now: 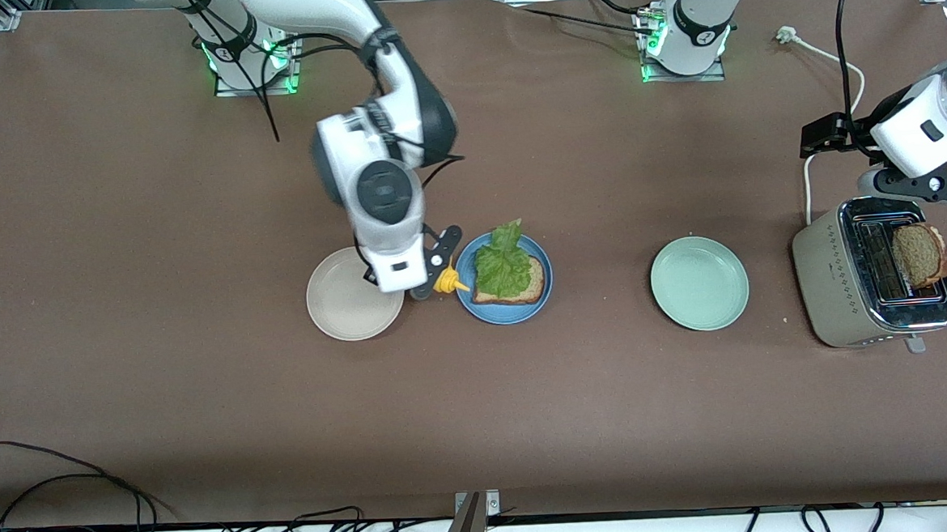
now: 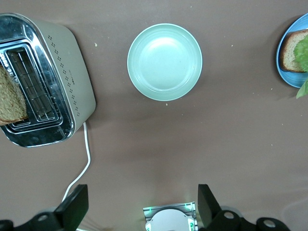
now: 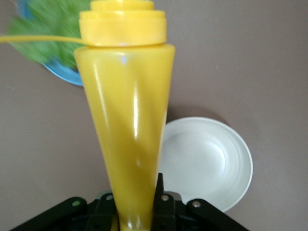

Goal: Make sandwich in blue plate with both arms
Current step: 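Carry the yellow bottle back beside the white plate and lower it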

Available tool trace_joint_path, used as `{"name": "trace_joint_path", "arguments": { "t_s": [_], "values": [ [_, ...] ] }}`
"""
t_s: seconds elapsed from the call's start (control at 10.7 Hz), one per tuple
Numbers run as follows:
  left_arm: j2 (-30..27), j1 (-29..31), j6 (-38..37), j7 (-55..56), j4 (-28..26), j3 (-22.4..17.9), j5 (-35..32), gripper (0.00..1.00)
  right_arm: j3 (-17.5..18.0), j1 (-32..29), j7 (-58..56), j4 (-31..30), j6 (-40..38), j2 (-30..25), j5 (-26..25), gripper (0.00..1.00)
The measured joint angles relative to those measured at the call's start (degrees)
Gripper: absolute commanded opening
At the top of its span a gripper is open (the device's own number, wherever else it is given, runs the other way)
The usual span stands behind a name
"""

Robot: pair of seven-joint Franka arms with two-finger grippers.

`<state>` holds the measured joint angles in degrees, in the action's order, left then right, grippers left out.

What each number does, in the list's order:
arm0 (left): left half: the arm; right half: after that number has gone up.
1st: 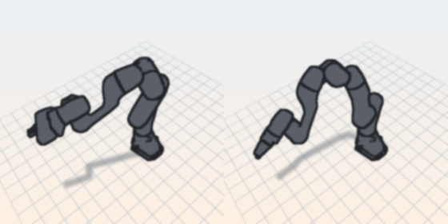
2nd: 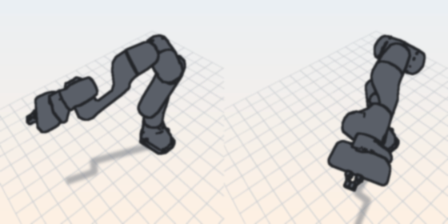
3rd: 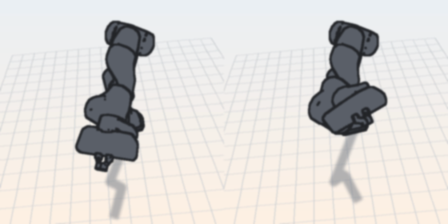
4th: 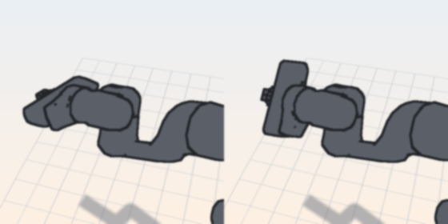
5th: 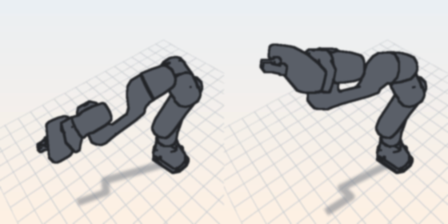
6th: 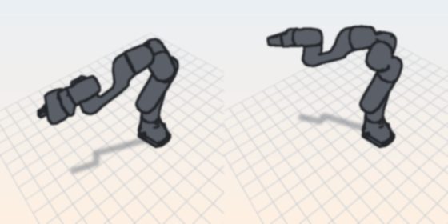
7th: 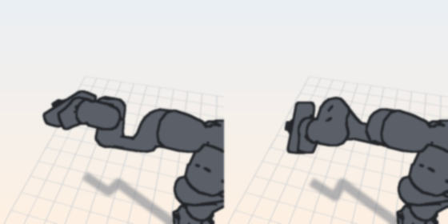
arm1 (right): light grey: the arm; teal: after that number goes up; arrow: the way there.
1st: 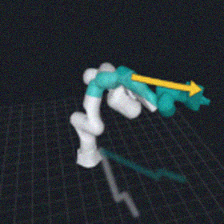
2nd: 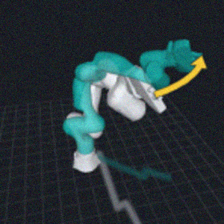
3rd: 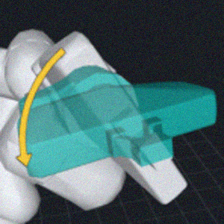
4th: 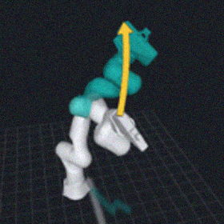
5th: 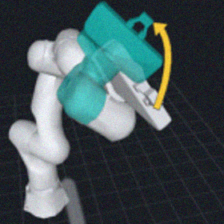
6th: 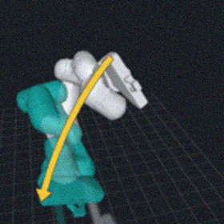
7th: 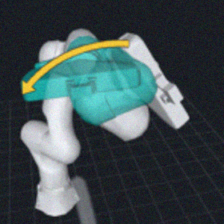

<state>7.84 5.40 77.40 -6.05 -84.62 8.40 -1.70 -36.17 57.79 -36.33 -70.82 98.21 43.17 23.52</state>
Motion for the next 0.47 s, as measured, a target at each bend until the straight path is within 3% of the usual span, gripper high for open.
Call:
{"name": "trace_joint_path", "arguments": {
  "t_s": [0.28,0.47],
  "values": [
    [0.06,0.0,0.0,0.0,0.03,0.01,0.0,1.0,-0.09,-8.98,-9.88,-0.19,-3.47,-3.62,17.61,0.0],
    [0.11,0.0,0.0,0.0,0.06,0.01,0.0,1.0,0.21,-16.47,-20.34,-1.04,-6.0,-3.61,25.51,0.0]
  ]
}}
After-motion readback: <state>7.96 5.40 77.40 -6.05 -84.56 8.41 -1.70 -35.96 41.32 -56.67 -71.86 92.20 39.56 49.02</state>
